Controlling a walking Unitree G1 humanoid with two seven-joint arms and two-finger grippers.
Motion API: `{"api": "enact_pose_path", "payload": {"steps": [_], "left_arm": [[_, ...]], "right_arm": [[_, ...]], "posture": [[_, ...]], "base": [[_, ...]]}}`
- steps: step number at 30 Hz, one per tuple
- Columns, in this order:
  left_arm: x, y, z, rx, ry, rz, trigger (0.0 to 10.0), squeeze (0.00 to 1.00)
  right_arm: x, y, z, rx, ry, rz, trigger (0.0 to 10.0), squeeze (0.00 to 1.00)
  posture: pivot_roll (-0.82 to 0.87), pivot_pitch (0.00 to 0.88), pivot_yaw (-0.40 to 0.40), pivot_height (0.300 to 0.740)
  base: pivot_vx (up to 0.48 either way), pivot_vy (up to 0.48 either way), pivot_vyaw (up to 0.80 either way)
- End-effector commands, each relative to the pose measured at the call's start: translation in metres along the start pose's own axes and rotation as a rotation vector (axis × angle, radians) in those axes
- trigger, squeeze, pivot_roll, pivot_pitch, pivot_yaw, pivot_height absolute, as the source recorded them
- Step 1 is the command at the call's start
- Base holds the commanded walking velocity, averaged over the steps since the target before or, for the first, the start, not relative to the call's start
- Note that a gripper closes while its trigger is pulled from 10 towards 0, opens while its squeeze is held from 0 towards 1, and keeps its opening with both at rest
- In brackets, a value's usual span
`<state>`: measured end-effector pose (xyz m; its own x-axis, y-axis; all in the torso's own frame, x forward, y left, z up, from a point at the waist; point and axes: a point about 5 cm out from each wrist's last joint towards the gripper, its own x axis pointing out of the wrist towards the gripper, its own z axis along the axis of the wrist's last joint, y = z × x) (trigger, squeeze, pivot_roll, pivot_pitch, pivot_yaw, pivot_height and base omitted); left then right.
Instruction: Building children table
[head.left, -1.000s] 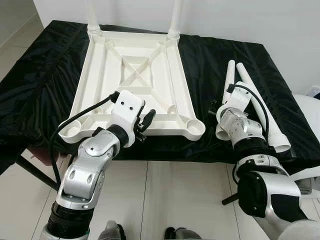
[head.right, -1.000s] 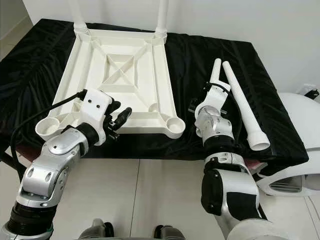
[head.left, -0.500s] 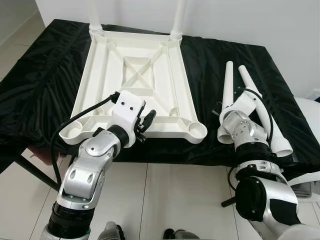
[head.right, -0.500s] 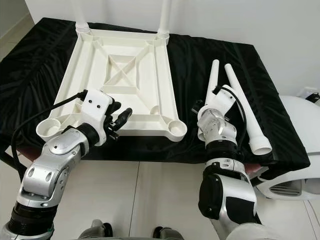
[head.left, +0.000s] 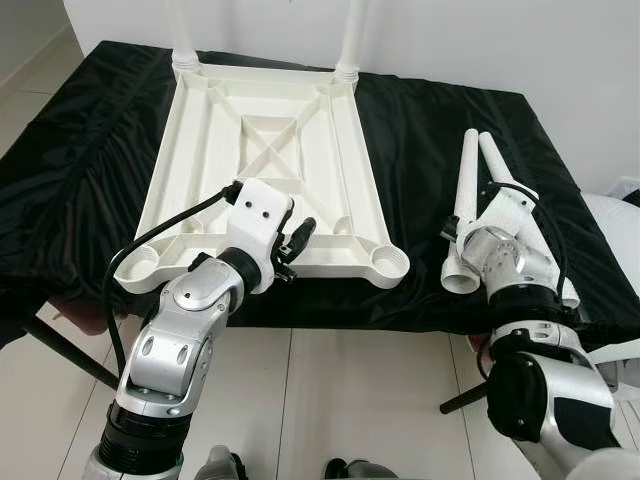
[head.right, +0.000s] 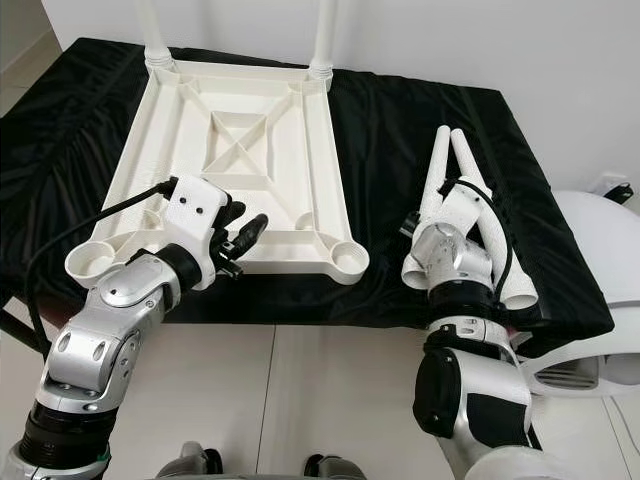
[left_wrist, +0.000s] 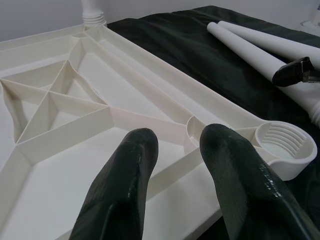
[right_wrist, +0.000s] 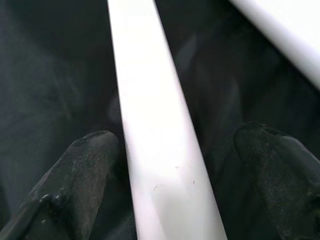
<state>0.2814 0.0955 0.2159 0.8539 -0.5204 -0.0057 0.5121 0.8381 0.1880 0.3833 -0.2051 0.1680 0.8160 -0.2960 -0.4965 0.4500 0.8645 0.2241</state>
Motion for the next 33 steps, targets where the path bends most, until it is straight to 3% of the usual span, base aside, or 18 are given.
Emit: {"api": "enact_pose_path", "payload": {"steps": [1, 2, 3, 4, 5, 6, 15, 20, 23, 26, 27, 29, 30, 33], "left_arm": [[0.0, -0.002, 0.003, -0.002, -0.005, 0.011, 10.0, 0.0], [0.0, -0.002, 0.003, -0.001, -0.005, 0.012, 10.0, 0.0], [0.0, -0.002, 0.003, -0.001, -0.005, 0.012, 10.0, 0.0], [0.001, -0.002, 0.003, 0.0, -0.004, 0.013, 10.0, 0.0], [0.001, -0.002, 0.003, 0.0, -0.004, 0.013, 10.0, 0.0], [0.001, -0.001, 0.003, 0.001, -0.004, 0.016, 10.0, 0.0], [0.001, 0.0, 0.003, 0.009, -0.003, 0.024, 10.0, 0.0], [0.001, 0.0, 0.004, 0.012, -0.005, 0.03, 10.0, 0.0], [0.002, -0.002, 0.006, 0.008, -0.01, 0.026, 10.0, 0.0], [0.002, -0.002, 0.006, 0.005, -0.01, 0.025, 10.0, 0.0], [0.002, -0.003, 0.006, 0.002, -0.011, 0.024, 10.0, 0.0], [0.003, -0.003, 0.006, 0.0, -0.012, 0.022, 10.0, 0.0], [0.003, -0.003, 0.007, -0.001, -0.012, 0.022, 10.0, 0.0], [0.004, -0.003, 0.007, -0.001, -0.013, 0.022, 10.0, 0.0]], "right_arm": [[0.006, -0.005, -0.044, -0.016, 0.193, -0.005, 10.0, 0.0], [0.007, -0.004, -0.042, -0.014, 0.182, 0.008, 3.8, 0.0], [0.007, -0.004, -0.042, -0.014, 0.182, 0.008, 3.8, 0.0], [0.007, -0.004, -0.041, -0.015, 0.178, 0.007, 1.8, 0.0], [0.007, -0.004, -0.041, -0.015, 0.178, 0.007, 1.8, 0.0], [0.007, -0.004, -0.04, -0.019, 0.175, 0.003, 0.0, 0.0], [0.007, -0.004, -0.038, -0.029, 0.187, -0.003, 0.0, 0.0], [0.006, 0.001, -0.037, -0.027, 0.212, 0.083, 0.0, 0.0], [0.001, 0.015, -0.037, -0.089, 0.217, 0.246, 0.0, 0.0], [-0.001, 0.019, -0.038, -0.123, 0.211, 0.299, 0.0, 0.0], [-0.004, 0.023, -0.037, -0.165, 0.194, 0.34, 9.1, 0.0], [-0.007, 0.028, -0.036, -0.21, 0.177, 0.382, 9.1, 0.0], [-0.009, 0.03, -0.032, -0.221, 0.144, 0.414, 9.8, 0.0], [-0.012, 0.033, -0.024, -0.213, 0.079, 0.459, 10.0, 0.0]], "posture": [[0.0, 0.129, -0.041, 0.74], [0.0, 0.129, -0.042, 0.74], [0.0, 0.129, -0.042, 0.74], [0.0, 0.13, -0.043, 0.74], [0.0, 0.13, -0.043, 0.74], [0.0, 0.131, -0.044, 0.74], [0.0, 0.142, -0.049, 0.74], [0.0, 0.148, -0.049, 0.74], [0.0, 0.15, -0.049, 0.74], [0.0, 0.15, -0.049, 0.74], [-0.01, 0.152, -0.048, 0.74], [-0.01, 0.152, -0.048, 0.74], [-0.01, 0.152, -0.046, 0.74], [-0.01, 0.152, -0.047, 0.74]], "base": [[0.0, 0.0, 0.0], [0.0, 0.0, 0.0], [0.0, 0.0, 0.0], [0.0, 0.0, 0.0], [0.0, 0.0, 0.0], [0.0, 0.0, 0.0], [0.0, 0.0, 0.0], [0.0, 0.0, 0.0], [0.0, 0.0, 0.0], [0.0, 0.0, 0.0], [0.0, 0.0, 0.0], [0.0, 0.0, 0.0], [0.0, 0.0, 0.0], [0.0, 0.0, 0.0]]}}
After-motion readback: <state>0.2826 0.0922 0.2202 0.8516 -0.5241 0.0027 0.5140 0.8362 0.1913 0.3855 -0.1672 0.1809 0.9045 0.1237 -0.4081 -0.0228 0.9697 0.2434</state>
